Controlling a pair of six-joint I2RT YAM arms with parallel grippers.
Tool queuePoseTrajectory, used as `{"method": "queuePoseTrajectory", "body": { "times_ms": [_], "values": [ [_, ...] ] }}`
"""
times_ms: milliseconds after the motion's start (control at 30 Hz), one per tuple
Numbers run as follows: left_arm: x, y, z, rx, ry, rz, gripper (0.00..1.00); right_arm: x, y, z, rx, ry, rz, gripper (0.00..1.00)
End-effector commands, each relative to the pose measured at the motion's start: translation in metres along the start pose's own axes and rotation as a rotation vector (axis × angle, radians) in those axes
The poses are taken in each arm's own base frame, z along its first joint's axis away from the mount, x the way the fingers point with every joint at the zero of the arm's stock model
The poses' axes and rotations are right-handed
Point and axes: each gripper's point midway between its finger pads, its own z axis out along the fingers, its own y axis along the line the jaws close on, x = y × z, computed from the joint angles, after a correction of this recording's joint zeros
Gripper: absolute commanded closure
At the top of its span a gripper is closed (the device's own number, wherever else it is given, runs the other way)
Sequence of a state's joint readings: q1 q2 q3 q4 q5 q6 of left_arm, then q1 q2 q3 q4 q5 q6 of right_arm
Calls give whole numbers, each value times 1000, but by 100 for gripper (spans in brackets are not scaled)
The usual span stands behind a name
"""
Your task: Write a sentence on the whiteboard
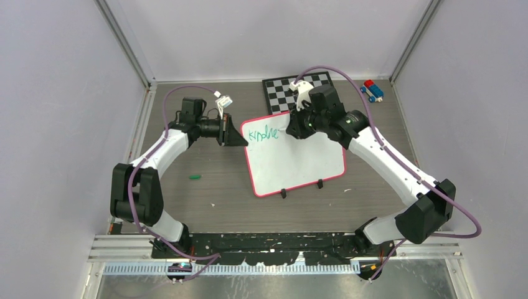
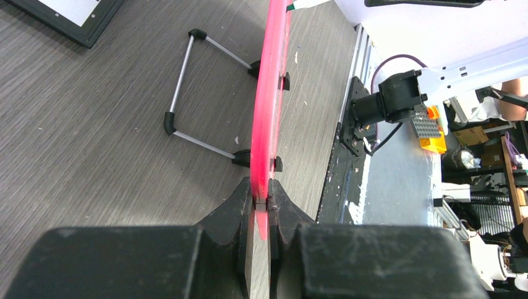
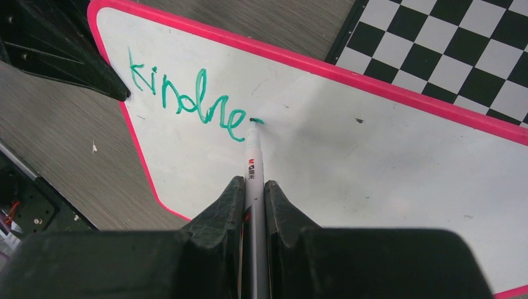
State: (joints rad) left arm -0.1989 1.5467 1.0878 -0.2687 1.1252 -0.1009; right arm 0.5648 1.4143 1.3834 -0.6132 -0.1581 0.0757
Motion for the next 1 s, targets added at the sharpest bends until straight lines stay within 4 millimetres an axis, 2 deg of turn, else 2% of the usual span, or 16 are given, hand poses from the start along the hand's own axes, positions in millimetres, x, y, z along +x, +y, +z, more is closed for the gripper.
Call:
{"method": "queuePoseTrajectory", "body": {
  "times_ms": [0,133,400,533,800,967],
  "values": [
    [-1,-10,0,40,2,16,100,-6,-1,3,4,-38,-18,100],
    [-1,-10,0,38,3,18,100,0,-3,-1,14,-34,-22,100],
    [0,-10,0,38,5,15,100,1,-23,-10,58,-44,2,100],
    [0,-9,1,38,5,14,100,4,-18,-10,27,-28,21,100],
    [0,-9,1,37,5,13,100,18,8,4,-44,27,19,100],
    [-1,-10,0,36,3,15,100,11,12,2,-55,20,7,100]
  ]
}}
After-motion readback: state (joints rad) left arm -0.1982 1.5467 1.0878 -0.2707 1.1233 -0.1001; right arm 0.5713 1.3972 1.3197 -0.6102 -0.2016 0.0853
